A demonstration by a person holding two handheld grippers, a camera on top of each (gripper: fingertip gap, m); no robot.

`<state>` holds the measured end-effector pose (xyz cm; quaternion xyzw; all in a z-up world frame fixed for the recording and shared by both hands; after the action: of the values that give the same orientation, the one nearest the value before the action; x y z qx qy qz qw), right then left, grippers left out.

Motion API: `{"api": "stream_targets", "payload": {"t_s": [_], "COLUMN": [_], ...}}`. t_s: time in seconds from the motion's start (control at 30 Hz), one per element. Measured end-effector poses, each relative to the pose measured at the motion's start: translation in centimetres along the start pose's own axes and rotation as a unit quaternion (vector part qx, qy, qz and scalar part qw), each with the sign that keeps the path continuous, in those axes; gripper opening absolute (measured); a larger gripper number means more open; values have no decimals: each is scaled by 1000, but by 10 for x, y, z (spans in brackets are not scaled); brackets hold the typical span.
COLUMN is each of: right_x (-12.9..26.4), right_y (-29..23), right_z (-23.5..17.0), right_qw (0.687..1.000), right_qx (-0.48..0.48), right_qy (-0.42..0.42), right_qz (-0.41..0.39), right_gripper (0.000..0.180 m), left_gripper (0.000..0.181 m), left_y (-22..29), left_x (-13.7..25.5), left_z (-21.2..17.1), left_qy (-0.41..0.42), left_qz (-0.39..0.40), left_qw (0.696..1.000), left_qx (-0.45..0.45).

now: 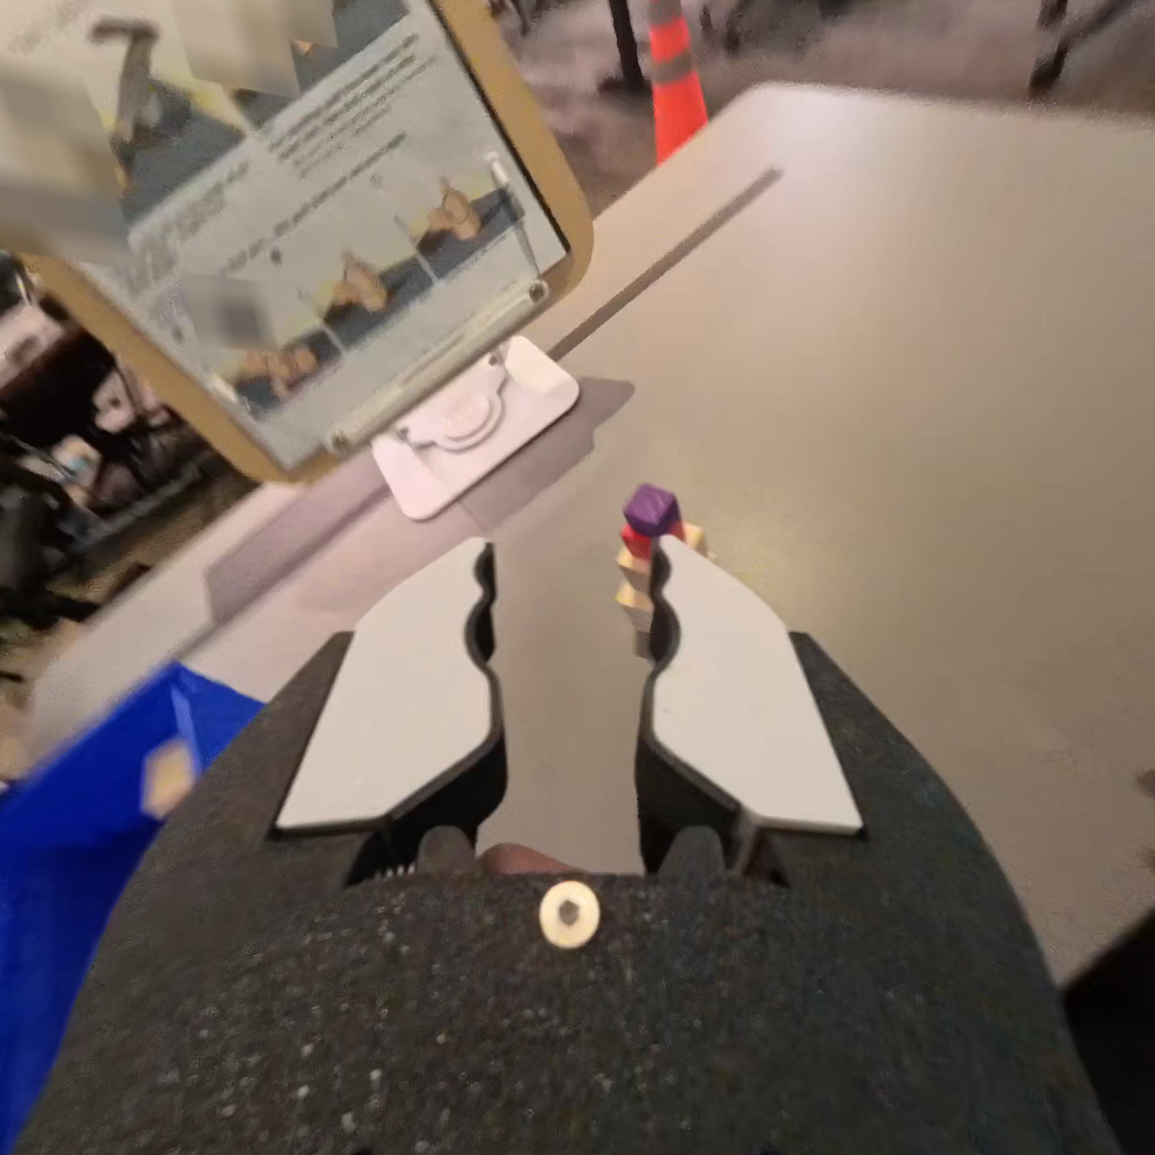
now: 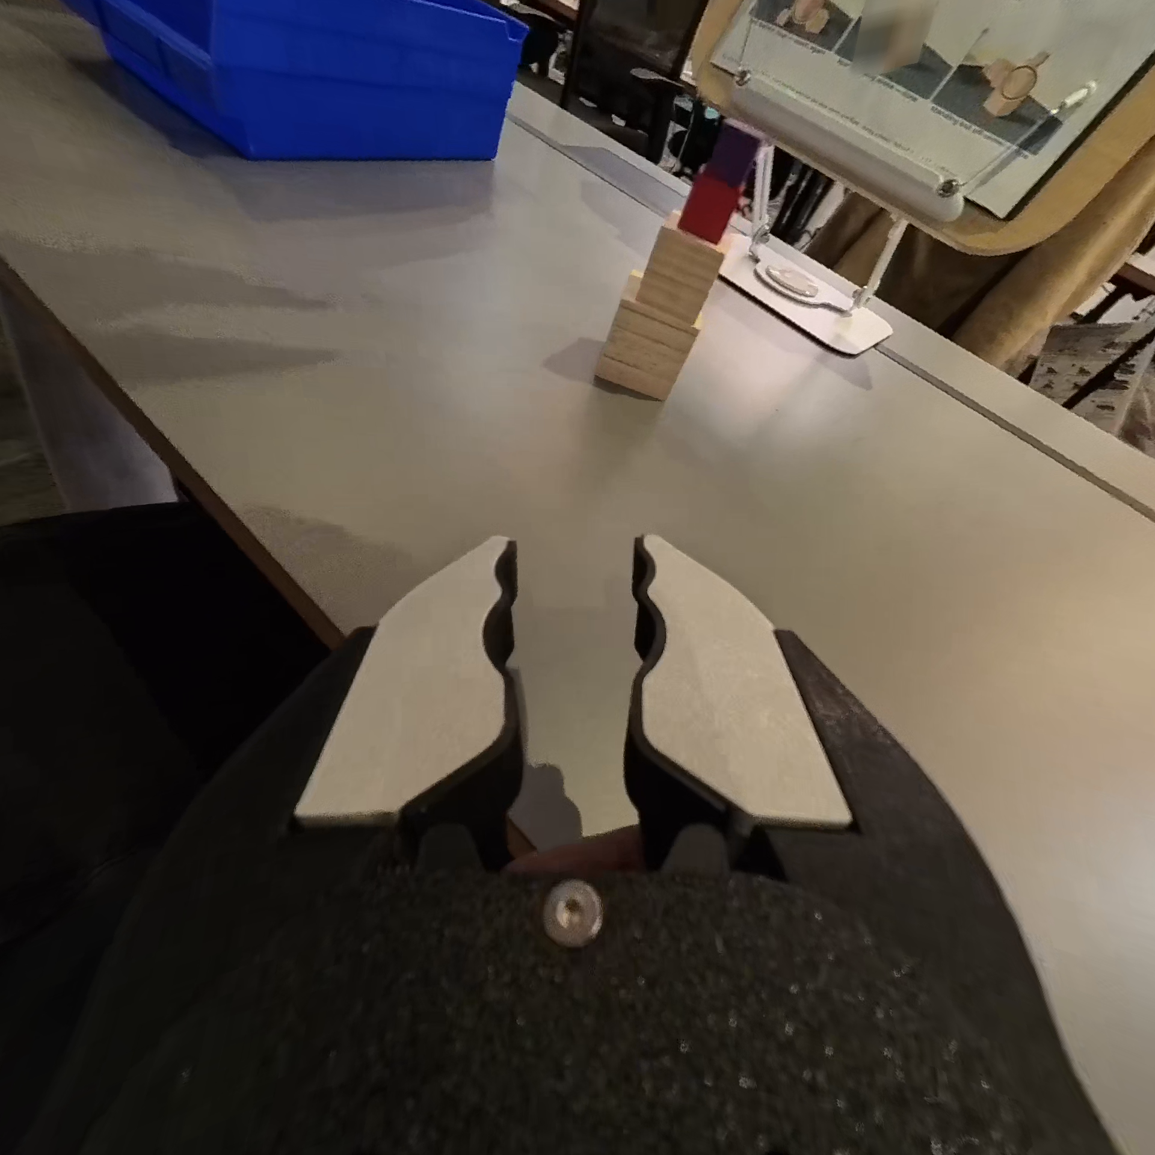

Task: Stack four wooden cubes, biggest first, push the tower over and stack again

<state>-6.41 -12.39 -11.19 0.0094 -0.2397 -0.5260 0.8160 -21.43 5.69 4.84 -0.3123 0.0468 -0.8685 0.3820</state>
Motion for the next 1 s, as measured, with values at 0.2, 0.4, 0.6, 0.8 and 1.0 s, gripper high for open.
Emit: {"api": "stream_targets", "payload": {"t_s": [0.2, 0.4, 0.6, 0.8, 1.0], "right_x": [2, -3, -2, -4, -7], "right_y": [6, 10, 5, -3, -9], "right_z": [3, 4, 4, 3, 0], "right_qw": [998, 998, 998, 999, 999], "right_qx": [-56, -43, -36, -21, -7], "right_qy": [22, 7, 2, -7, -16], "right_qz": [-3, -43, -49, -45, -42], "right_gripper": [37, 37, 36, 35, 34], "left_gripper": [37, 42, 43, 43, 43], "left_y": [41, 46, 44, 48, 46], "left_x": [33, 35, 29, 22, 22], "left_z": [-115, -162, -170, -177, -177], "left_qy": [78, 80, 68, 43, 38], "left_qz": [1, 41, 70, 24, 19], "left_qw": [986, 981, 986, 983, 983], "left_qx": [147, 171, 138, 176, 177]}}
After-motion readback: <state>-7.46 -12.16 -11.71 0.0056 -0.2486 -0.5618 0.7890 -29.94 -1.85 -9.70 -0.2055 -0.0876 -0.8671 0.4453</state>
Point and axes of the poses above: each gripper's, where its closed fingertips meet, x back along the fingers, z out of its top, y = z × x across the jaws, the point moved 5 cm from there along x, back along the fingers, and after that the axes turned 4 degrees about -y, right-handed, at the moved point
